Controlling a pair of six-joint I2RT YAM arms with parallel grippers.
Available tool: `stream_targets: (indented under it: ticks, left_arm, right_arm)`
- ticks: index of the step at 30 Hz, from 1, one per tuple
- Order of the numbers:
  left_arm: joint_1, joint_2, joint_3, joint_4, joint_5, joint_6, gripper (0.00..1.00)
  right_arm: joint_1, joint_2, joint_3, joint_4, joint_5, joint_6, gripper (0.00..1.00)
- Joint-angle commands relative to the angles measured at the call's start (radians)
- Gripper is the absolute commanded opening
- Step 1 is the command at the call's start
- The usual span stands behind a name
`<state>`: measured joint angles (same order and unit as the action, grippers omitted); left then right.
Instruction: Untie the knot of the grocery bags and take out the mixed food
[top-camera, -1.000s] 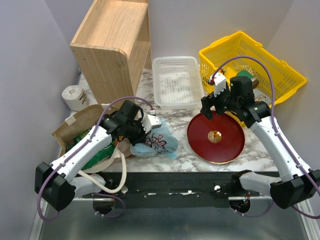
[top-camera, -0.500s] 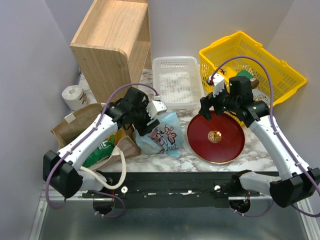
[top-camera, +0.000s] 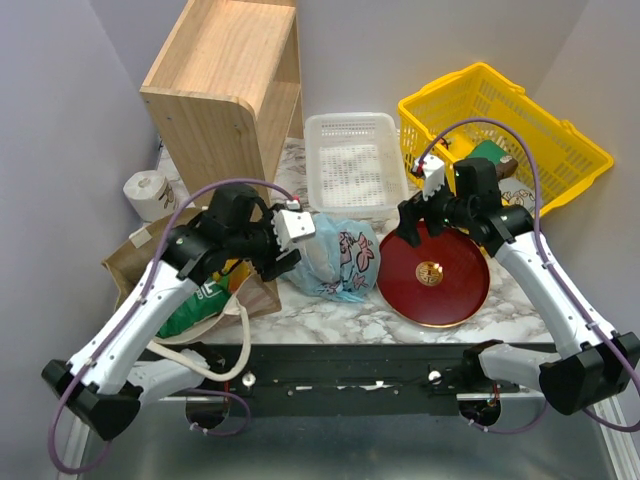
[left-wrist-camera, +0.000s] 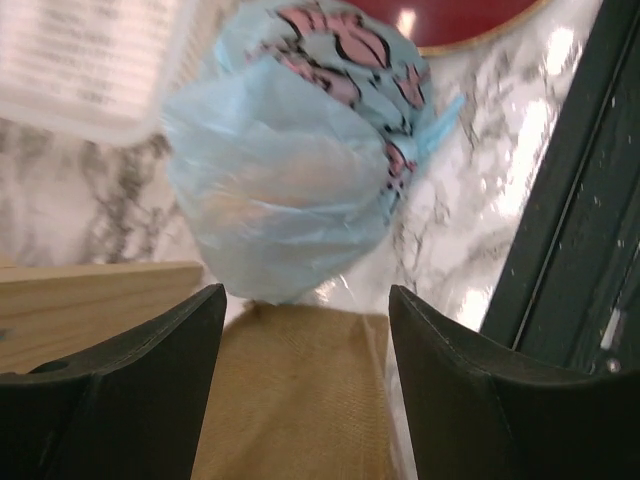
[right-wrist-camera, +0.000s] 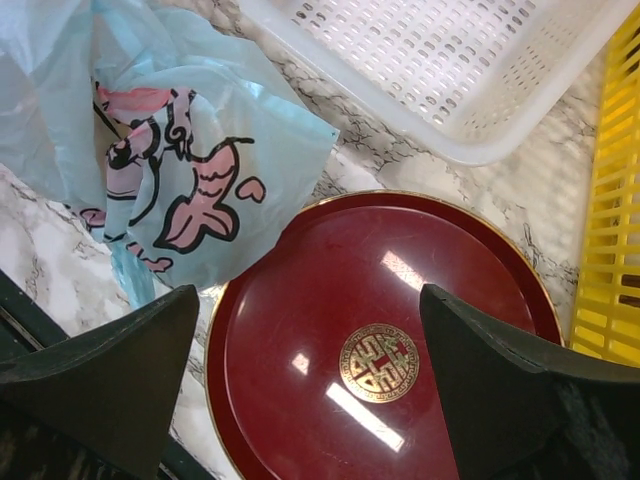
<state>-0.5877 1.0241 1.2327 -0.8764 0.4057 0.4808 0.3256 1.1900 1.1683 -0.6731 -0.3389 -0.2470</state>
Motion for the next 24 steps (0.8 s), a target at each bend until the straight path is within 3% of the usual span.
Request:
stream_targets:
  ticks: [1, 10, 17, 18, 24]
  left_arm:
    - [-0.015, 0.077, -0.082, -0.134, 0.016, 0.127, 0.74]
    - [-0.003, 0.071, -0.303, -0.114, -0.306, 0.238, 0.68]
    - [0.181, -0.119, -0.515, -0.161, -0.476, 0.448, 0.71]
    - [0.251, -0.146, -0.527, -0.156, -0.496, 0.506, 0.7]
    - [0.426, -0.156, -0.524, -0.078, -0.496, 0.651, 0.7]
  right_arm:
    - [-0.003, 0.01, 0.01, 0.014, -0.034, 0.014, 1.0]
    - [-0.005, 0.023, 0.013, 0.001, -0.038, 0.008, 1.0]
    - [-0.003, 0.052, 0.024, 0.001, -0.067, -0.011, 1.0]
    - [-0.003, 0.062, 0.033, 0.0, -0.072, -0.012, 1.0]
    - [-0.003, 0.092, 0.054, -0.009, -0.098, -0.012, 1.0]
